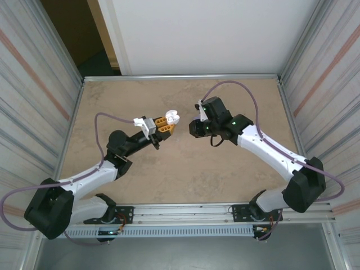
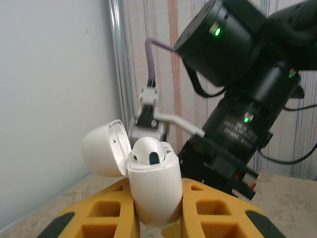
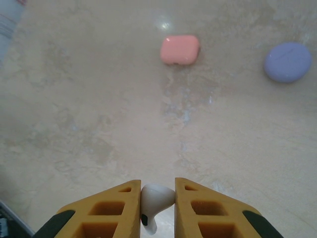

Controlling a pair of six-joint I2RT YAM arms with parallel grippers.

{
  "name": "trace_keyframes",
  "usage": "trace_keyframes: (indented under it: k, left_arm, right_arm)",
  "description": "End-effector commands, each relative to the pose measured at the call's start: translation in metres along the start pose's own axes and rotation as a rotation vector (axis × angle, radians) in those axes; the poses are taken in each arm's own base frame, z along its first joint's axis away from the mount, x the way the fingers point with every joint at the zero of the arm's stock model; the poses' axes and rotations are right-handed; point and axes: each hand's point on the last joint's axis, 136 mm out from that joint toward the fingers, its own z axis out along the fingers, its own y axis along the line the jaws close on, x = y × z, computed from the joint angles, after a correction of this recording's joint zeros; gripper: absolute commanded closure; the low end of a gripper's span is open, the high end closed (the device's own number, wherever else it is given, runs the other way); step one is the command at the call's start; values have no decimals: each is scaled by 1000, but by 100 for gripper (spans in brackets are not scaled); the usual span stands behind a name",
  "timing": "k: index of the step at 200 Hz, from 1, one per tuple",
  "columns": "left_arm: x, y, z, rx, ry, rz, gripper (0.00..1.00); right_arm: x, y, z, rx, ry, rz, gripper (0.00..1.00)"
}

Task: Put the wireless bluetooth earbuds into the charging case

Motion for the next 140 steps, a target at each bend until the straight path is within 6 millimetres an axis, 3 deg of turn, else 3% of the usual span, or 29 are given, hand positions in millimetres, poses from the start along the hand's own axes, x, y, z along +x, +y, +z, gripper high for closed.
trace_keyframes:
  k: [1, 73, 140]
  left_arm:
    - [-19, 0, 7, 4, -55, 38, 100]
    - [-10, 4, 13, 1, -37, 25, 100]
    - [-9, 4, 17, 10, -38, 14, 100]
  right_arm:
    - [-30, 24, -32, -83, -110, -43, 81]
    - [-69, 61, -83, -190, -269, -97, 81]
    - [-82, 90, -101, -253, -352, -142, 81]
